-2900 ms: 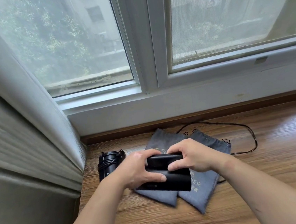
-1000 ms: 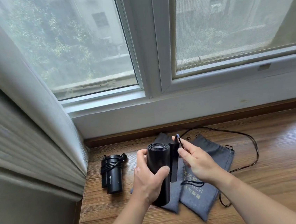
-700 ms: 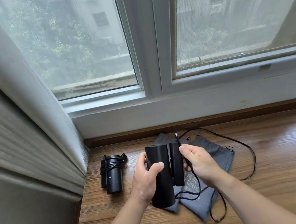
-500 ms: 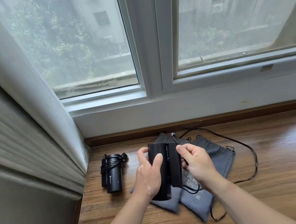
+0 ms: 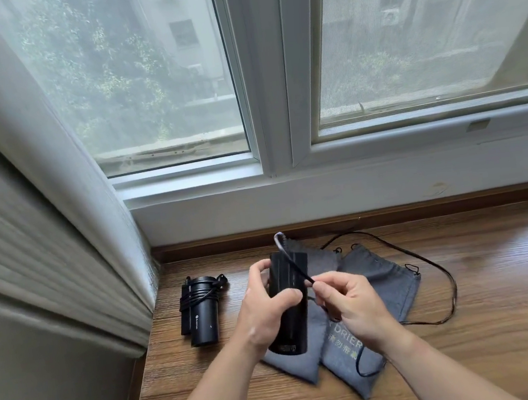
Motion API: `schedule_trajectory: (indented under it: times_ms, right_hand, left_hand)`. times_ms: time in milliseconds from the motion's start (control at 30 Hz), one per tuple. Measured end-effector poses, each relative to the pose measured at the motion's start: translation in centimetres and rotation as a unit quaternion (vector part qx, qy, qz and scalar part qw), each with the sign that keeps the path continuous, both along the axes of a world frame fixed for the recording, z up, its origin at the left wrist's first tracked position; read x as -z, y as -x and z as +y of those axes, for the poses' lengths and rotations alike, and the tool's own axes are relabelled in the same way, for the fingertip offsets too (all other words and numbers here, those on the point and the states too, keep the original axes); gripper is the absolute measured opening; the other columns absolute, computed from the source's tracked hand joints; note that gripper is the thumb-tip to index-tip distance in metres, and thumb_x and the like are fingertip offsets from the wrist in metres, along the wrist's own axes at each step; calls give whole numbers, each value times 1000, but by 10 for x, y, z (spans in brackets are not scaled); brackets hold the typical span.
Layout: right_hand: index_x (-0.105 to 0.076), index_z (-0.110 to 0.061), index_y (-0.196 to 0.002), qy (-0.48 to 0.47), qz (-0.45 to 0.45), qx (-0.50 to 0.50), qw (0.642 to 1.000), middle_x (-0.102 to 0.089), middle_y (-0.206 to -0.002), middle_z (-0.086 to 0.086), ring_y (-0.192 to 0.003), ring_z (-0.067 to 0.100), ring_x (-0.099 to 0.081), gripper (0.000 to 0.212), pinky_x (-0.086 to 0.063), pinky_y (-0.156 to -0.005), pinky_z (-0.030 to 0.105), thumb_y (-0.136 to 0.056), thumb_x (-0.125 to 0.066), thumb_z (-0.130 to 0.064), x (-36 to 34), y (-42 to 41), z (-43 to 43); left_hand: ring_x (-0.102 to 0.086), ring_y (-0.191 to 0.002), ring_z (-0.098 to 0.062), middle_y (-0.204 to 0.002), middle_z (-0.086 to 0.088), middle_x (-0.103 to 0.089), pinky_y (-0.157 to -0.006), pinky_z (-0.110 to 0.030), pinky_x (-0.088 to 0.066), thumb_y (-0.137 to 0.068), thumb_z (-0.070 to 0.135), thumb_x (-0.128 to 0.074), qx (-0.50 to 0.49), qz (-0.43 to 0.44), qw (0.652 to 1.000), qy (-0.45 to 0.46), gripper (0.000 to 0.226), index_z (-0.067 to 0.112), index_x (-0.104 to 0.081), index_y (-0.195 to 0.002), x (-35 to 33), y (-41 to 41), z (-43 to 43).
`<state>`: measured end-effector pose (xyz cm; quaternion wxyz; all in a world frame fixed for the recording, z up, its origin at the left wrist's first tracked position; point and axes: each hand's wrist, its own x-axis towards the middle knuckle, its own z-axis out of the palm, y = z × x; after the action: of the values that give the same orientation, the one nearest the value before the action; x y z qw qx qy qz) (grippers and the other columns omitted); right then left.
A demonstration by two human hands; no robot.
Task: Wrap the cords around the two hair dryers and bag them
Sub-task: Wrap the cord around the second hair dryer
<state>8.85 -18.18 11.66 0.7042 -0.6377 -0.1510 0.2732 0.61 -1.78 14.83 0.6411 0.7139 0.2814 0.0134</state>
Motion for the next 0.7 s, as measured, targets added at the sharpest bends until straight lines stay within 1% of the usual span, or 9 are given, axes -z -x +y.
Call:
schedule_trajectory:
  times_ms: [100, 200, 233, 300, 367, 467, 533, 600, 700]
  right_hand:
    - [-70, -13, -93, 11, 11, 26, 1000, -53, -65, -5, -51, 8, -37, 22, -31, -47, 21, -84, -71, -32, 5, -4, -3]
    - [-67, -11, -115, -2, 48, -11, 999, -64, -76, -3, -50, 3, -37, 34, -32, -46, 16, -86, -70, -30, 6, -10, -5]
    - [-66, -13, -122, -3, 55, -34, 998, -63, -73, -6, -49, 4, -35, 37, -30, -46, 16, -90, -69, -31, 6, -11, -6]
    - [-65, -19, -129, -5, 69, -79, 994, -47, -56, -9, -46, 6, -26, 46, -26, -45, 17, -92, -69, -46, 7, -11, -9]
    - [-67, -24, -127, -1, 82, -105, 991, -28, -50, -3, -43, 9, -20, 53, -22, -43, 19, -87, -67, -59, 6, -11, -11]
    - [-71, -31, -115, 0, 96, -123, 988, -26, -50, -4, -43, 11, -16, 33, -9, -46, 27, -94, -57, -52, 6, -12, -12]
    - [-72, -37, -109, 16, 86, -127, 988, -25, -51, -3, -45, 12, -16, 25, -11, -46, 28, -93, -58, -51, 4, -13, -13]
    - [-69, -32, -118, 29, 76, -128, 988, -24, -52, -1, -44, 11, -19, 34, -19, -43, 22, -92, -61, -52, 4, -13, -15]
    - [-63, -17, -118, 36, 64, -124, 990, -35, -49, -10, -42, 8, -23, 45, -23, -43, 21, -87, -66, -50, 0, -14, -16]
  left_hand:
    - [-72, -99, -25, -115, -8, -74, -91, -51, -60, -58, 34, -72, 49, -18, 997, 50, 73, 27, -53, -128, -1, 1, 0]
    - [-68, -92, -22, -105, -8, -74, -79, -42, -57, -61, 28, -69, 70, -32, 993, 90, 70, 22, -54, -129, 2, 3, 1]
    - [-66, -92, -21, -103, -6, -73, -78, -40, -55, -62, 26, -69, 74, -34, 991, 102, 69, 21, -55, -129, 2, 4, 0]
    - [-65, -97, -21, -105, -7, -72, -82, -38, -53, -63, 25, -68, 73, -41, 990, 116, 66, 18, -58, -128, 3, 4, -1]
    - [-66, -101, -24, -110, -12, -72, -88, -41, -54, -65, 24, -67, 66, -53, 989, 121, 63, 14, -63, -127, 2, 3, -2]
    - [-67, -95, -29, -106, -19, -71, -82, -40, -57, -70, 23, -65, 71, -64, 983, 159, 54, 8, -68, -121, 1, 2, -2]
    - [-70, -90, -25, -102, -16, -73, -75, -33, -58, -75, 20, -63, 72, -64, 980, 174, 41, 10, -73, -113, -1, 3, 0]
    - [-71, -91, -26, -103, -16, -75, -75, -33, -59, -81, 15, -56, 65, -51, 980, 179, 37, 10, -73, -113, -1, 4, 1]
    - [-70, -100, -32, -111, -22, -74, -86, -44, -58, -85, 17, -50, 57, -41, 981, 181, 39, 8, -71, -117, 0, 6, 1]
